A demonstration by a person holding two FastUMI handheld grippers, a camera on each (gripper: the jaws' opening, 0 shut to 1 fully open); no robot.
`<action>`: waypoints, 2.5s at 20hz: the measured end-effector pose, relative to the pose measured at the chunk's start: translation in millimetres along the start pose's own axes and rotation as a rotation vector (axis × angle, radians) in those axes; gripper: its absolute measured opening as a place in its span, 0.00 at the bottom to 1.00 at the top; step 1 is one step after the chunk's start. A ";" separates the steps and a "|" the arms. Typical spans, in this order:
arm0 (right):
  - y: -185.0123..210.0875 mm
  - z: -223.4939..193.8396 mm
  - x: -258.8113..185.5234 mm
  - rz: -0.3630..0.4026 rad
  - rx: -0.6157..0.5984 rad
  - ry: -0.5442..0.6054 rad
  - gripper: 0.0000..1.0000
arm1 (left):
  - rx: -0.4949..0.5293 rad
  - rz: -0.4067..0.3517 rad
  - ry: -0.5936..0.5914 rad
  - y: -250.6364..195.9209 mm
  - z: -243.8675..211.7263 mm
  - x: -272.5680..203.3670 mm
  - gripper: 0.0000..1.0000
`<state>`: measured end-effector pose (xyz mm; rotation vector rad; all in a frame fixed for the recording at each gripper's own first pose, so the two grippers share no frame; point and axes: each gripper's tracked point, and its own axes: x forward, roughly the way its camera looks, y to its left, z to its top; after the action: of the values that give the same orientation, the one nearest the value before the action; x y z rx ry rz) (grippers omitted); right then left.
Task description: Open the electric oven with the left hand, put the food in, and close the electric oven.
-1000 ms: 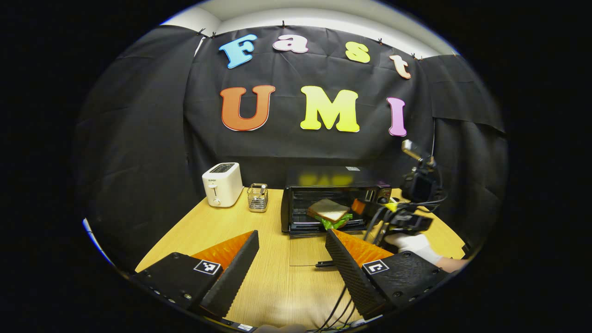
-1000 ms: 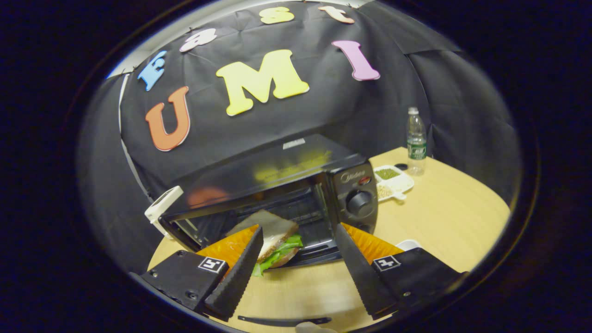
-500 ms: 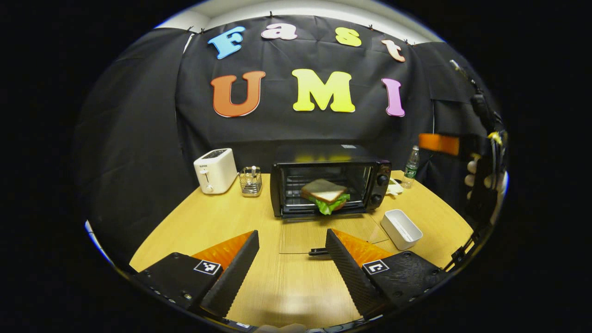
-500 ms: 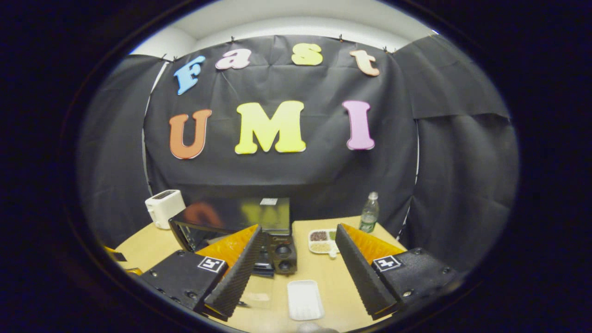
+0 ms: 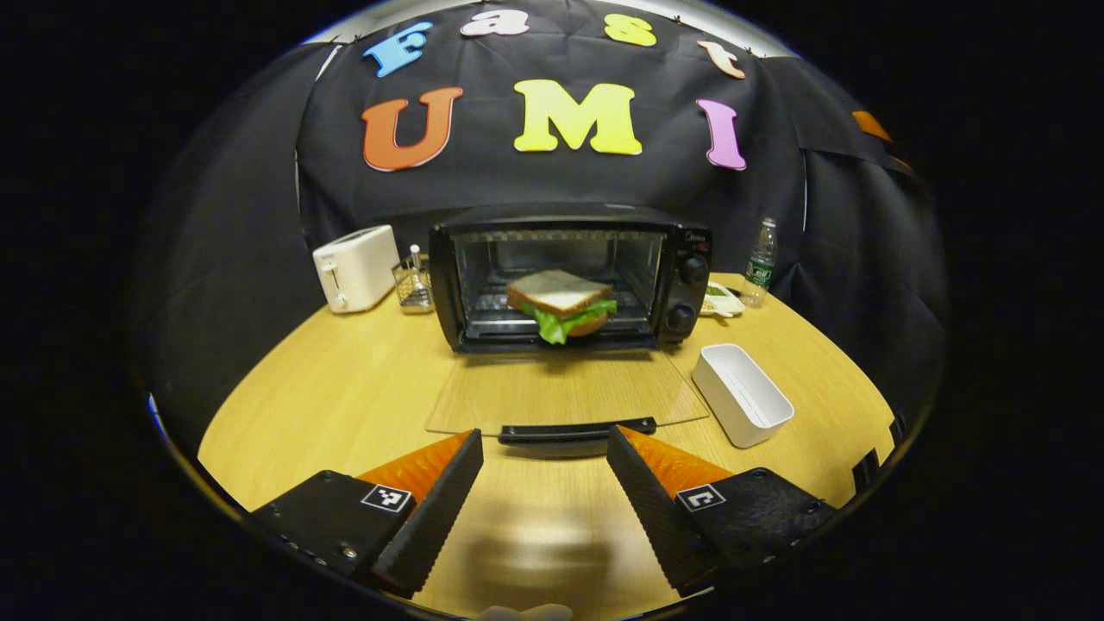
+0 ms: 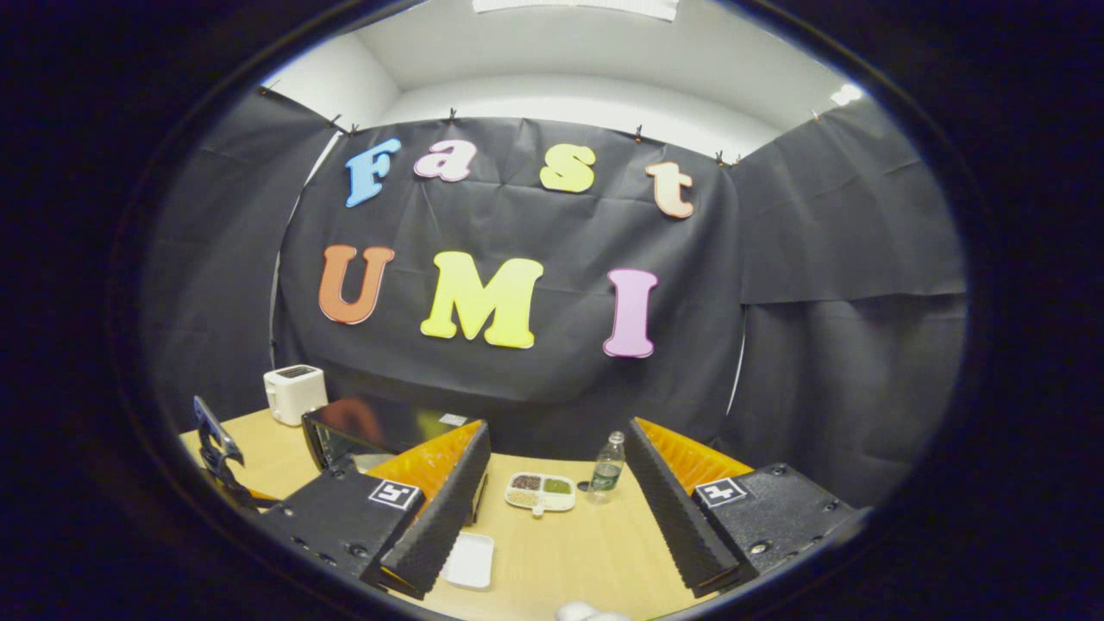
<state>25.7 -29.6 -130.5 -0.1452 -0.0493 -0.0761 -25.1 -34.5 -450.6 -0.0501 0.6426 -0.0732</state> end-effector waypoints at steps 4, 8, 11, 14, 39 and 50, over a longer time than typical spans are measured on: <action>-23.6 1.8 -9.8 0.003 0.024 0.012 0.98 | -0.001 0.007 0.037 -21.0 -18.5 28.4 0.96; -39.8 -2.7 -12.6 0.000 0.051 0.028 0.98 | 0.023 0.029 0.051 -26.3 -31.6 47.7 0.96; -47.1 -12.1 -7.7 0.000 0.054 0.051 0.98 | 0.029 0.032 0.056 -29.4 -36.4 59.5 1.00; -49.5 -20.4 -3.3 0.005 0.070 0.075 0.98 | 0.028 0.026 0.074 -30.6 -41.7 64.4 0.95; -51.3 33.7 17.5 0.003 0.081 0.039 0.98 | 0.030 0.024 -0.078 -16.4 88.5 43.8 0.96; -62.2 54.5 12.8 -0.025 0.068 0.028 0.98 | 0.061 0.013 -0.194 -17.9 155.7 51.7 0.96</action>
<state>31.2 -83.9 -67.1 -0.0759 -0.0260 -0.1016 108.6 -52.9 -355.7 0.0059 0.4470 -0.0741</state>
